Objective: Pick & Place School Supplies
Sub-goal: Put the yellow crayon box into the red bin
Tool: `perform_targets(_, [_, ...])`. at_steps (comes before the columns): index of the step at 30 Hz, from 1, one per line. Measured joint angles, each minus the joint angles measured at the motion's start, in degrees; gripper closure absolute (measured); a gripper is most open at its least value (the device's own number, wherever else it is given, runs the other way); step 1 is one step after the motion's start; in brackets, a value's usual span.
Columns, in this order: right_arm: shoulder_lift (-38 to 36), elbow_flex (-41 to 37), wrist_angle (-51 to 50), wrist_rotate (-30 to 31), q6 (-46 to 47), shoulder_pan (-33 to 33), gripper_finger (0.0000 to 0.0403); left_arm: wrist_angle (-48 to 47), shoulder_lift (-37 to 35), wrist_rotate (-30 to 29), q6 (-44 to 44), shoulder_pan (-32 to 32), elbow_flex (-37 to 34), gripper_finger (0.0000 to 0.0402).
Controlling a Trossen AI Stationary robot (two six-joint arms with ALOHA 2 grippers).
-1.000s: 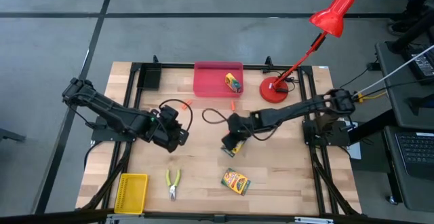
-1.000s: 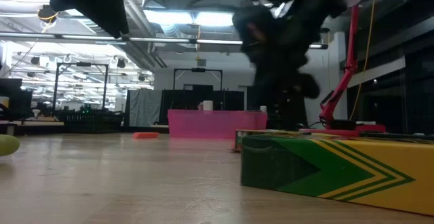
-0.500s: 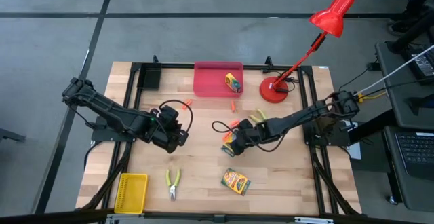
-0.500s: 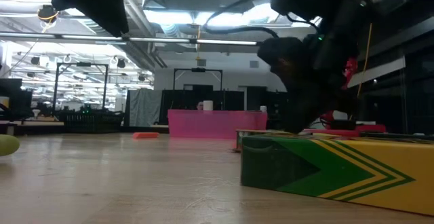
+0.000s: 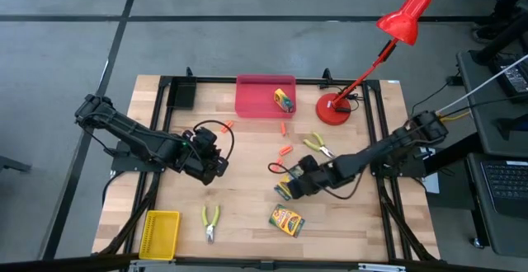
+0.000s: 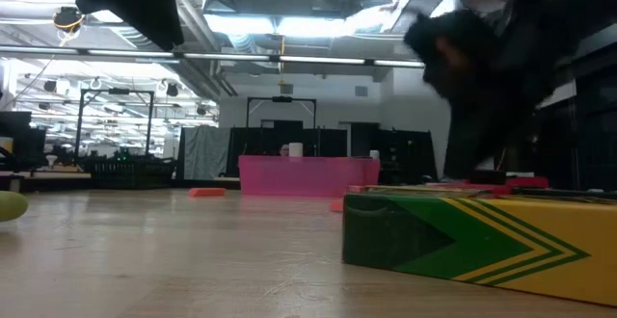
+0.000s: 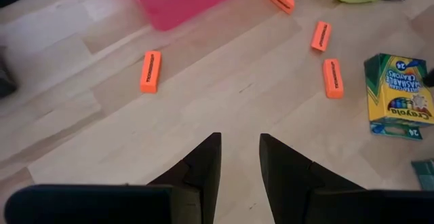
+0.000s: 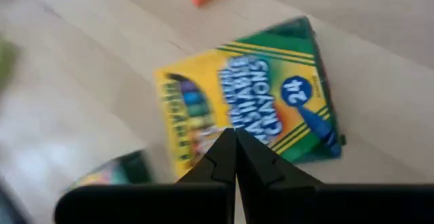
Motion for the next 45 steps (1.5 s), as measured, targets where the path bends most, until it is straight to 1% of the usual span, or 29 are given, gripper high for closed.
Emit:
perform_targets(4, [-3.13, 0.07, -3.47, 3.78, 4.13, 2.25, 0.0396, 0.0, 0.0, -0.79, 0.29, 0.01, 0.0, 0.0304])
perform_targets(7, [-3.32, 0.07, -6.82, 3.81, 6.87, 3.45, 0.0396, 0.02, 0.0, -0.98, 0.93, 0.02, 0.0, 0.0304])
perform_targets(11, [-3.06, 0.07, -7.14, 4.14, 8.28, 4.07, 0.0396, 0.02, 0.0, -1.21, 0.99, 0.02, 0.0, 0.0304])
perform_targets(19, [-3.06, -3.26, -6.54, 4.89, 10.77, 4.04, 0.0396, 0.09, 0.0, -1.35, 1.01, 0.02, 0.0, 0.0304])
perform_targets(25, [-3.06, -5.71, -3.31, 5.44, 12.57, 4.04, 0.0396, 0.26, 0.02, -1.33, 1.01, 0.02, 0.0, 0.0304])
perform_targets(35, [-3.06, -5.81, -2.63, 6.76, 13.03, 4.02, 0.0396, 0.26, 0.02, -0.97, 1.01, 0.02, 0.0, 0.0304])
perform_targets(41, [-3.06, -5.81, 0.45, 7.93, 13.29, 4.02, 0.0396, 0.26, 0.02, -0.93, 1.01, 0.02, 0.0, 0.0304])
perform_targets(45, [-2.68, -5.81, -0.44, 7.52, 13.03, 4.02, 0.0396, 0.26, 0.02, -0.94, 1.01, 0.02, 0.0, 0.0304])
